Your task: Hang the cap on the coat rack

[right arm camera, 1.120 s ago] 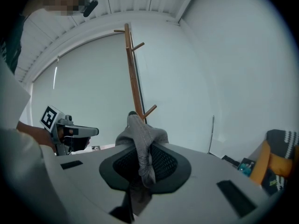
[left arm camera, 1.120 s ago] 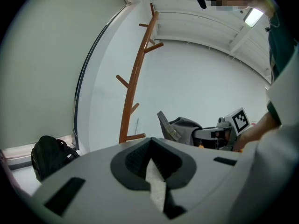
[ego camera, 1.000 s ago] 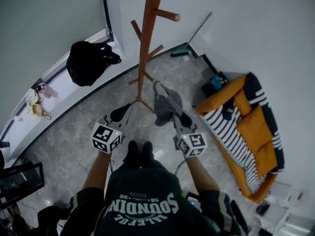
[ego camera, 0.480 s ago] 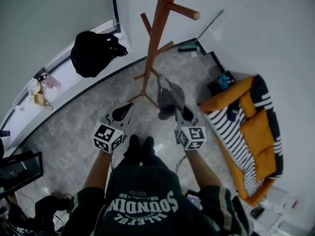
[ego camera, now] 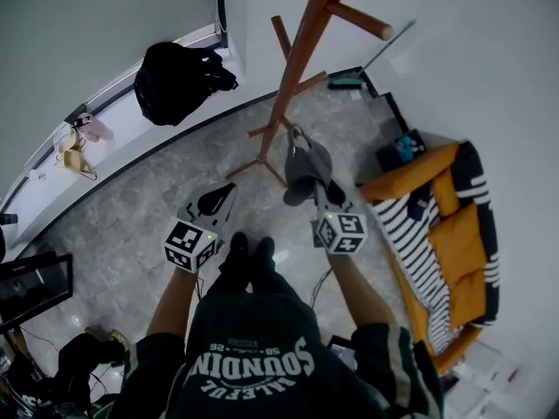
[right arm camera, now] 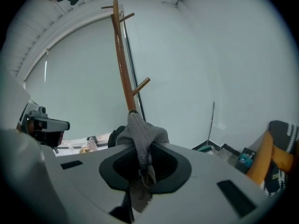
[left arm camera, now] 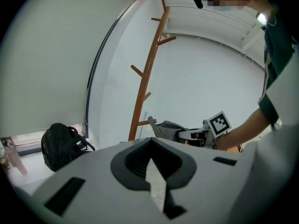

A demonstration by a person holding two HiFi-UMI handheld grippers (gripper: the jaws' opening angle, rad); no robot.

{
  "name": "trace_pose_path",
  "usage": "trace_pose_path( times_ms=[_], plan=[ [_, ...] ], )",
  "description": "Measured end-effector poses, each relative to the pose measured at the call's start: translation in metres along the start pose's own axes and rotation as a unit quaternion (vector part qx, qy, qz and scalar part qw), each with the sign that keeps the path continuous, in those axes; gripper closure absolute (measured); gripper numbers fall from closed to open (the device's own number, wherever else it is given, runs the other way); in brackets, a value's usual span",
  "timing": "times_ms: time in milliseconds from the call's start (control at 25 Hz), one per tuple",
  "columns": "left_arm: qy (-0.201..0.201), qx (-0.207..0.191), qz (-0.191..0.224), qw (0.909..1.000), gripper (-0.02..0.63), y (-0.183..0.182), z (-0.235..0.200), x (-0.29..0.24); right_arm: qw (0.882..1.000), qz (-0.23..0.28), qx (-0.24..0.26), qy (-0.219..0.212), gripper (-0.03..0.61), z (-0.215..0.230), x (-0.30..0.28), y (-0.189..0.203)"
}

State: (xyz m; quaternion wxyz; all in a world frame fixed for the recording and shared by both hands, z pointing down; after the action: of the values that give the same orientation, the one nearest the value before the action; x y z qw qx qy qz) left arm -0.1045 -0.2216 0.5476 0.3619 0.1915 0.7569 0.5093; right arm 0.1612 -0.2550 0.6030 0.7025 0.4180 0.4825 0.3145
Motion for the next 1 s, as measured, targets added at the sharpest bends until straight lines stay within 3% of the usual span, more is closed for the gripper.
trace_pose_path(
  times_ms=[1000],
  plan=[
    [-0.039,0.033,-0.018,0.9985,0.614,0.026,-0.013,0.025,0.996,-0.083,0.022,-0.008,0.537,-0.011,-0.078,0.043]
  ],
)
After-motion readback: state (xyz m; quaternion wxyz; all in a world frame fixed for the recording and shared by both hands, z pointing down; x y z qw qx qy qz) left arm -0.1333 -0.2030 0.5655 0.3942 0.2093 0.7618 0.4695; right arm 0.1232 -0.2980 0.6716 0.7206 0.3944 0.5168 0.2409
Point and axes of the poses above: the fingertips, and each gripper's own axes: x backward along the fingers, z to its right, y out of its underside, the point moved 5 cm from there along x, backward along the fingers, and after that the axes turned 1 degree about z, right-handed, at the moved point
